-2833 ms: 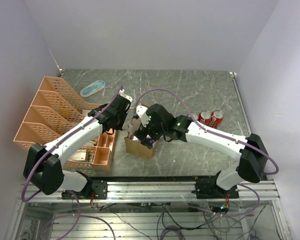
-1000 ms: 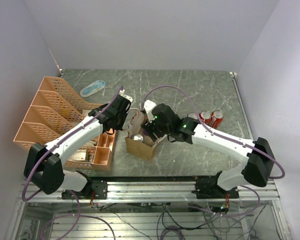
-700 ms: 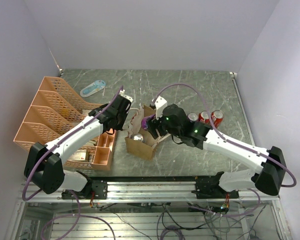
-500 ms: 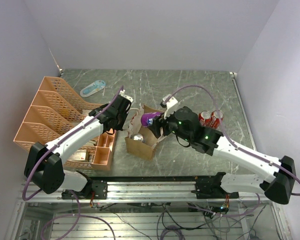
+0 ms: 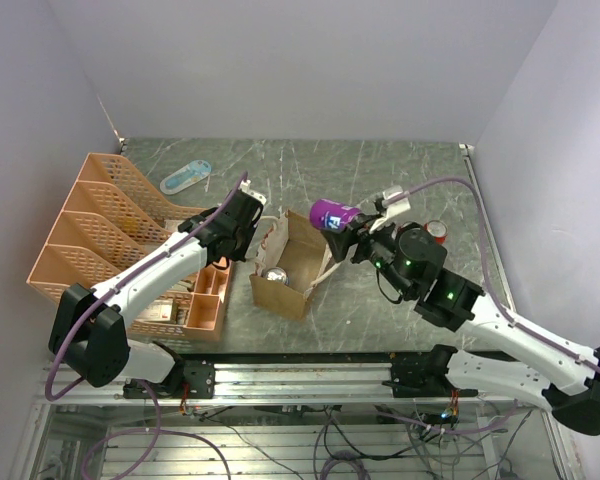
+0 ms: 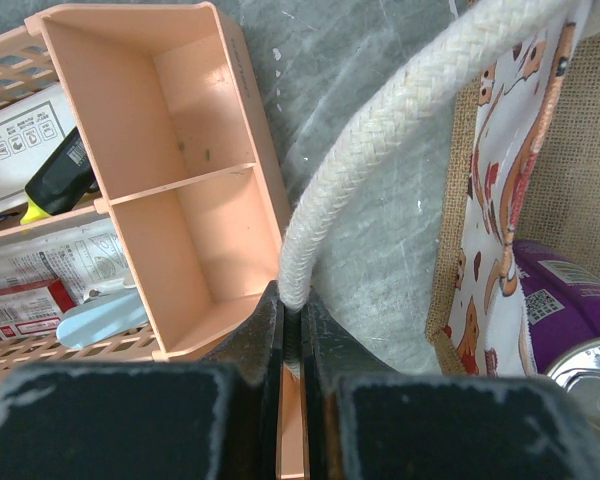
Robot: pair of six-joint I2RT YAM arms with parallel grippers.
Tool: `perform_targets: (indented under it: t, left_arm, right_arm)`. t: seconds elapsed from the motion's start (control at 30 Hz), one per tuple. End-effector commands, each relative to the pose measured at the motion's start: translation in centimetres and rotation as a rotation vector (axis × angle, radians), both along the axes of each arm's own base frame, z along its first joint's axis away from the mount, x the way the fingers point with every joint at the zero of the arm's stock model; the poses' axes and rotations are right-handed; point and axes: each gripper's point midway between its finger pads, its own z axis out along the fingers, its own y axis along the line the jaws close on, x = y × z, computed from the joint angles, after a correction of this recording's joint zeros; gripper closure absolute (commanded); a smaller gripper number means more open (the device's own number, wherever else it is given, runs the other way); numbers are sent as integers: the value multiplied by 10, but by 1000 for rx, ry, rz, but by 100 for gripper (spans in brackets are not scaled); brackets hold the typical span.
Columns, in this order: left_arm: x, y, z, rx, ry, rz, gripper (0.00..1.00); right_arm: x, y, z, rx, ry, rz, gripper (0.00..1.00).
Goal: Take the beverage out of the canvas bag
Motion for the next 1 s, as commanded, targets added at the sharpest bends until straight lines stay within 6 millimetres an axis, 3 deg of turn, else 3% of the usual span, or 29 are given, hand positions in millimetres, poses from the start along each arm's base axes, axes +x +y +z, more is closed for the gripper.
perform_targets:
  t: [0.0,0.1,0.27,0.37,0.47,0.57,0.73,0.97]
  left_arm:
    - [5,-11,10,-31,-25,-26,93]
    - [4,-12,8,-34,-13,-31,93]
    - [4,-12,9,-36,-15,-32,93]
    - [4,-12,7,-31,-11,-33,93]
    - [4,-12,8,-28,-10,-28,93]
    - [4,-12,7,-29,-12,-30,93]
    - [3,-14,7,-34,-6,-38,93]
    - [3,-17,10,-52,-12,-48,93]
  right_arm:
    - [18,-53,21,51,-57,-273,100]
    - [21,-84,20,38,-68,-416,100]
    - [33,-152,14,-22,-65,-826,100]
    - [51,-176,11,-64,-12,-936,100]
    - [86,-206,-8,-44,105,-984,100]
    - [105,-248,-29,-31,223,-1107,100]
    - [107,-315,-61,-41,345,-1345,100]
    - [116,-354,-102,63,468,-1398,100]
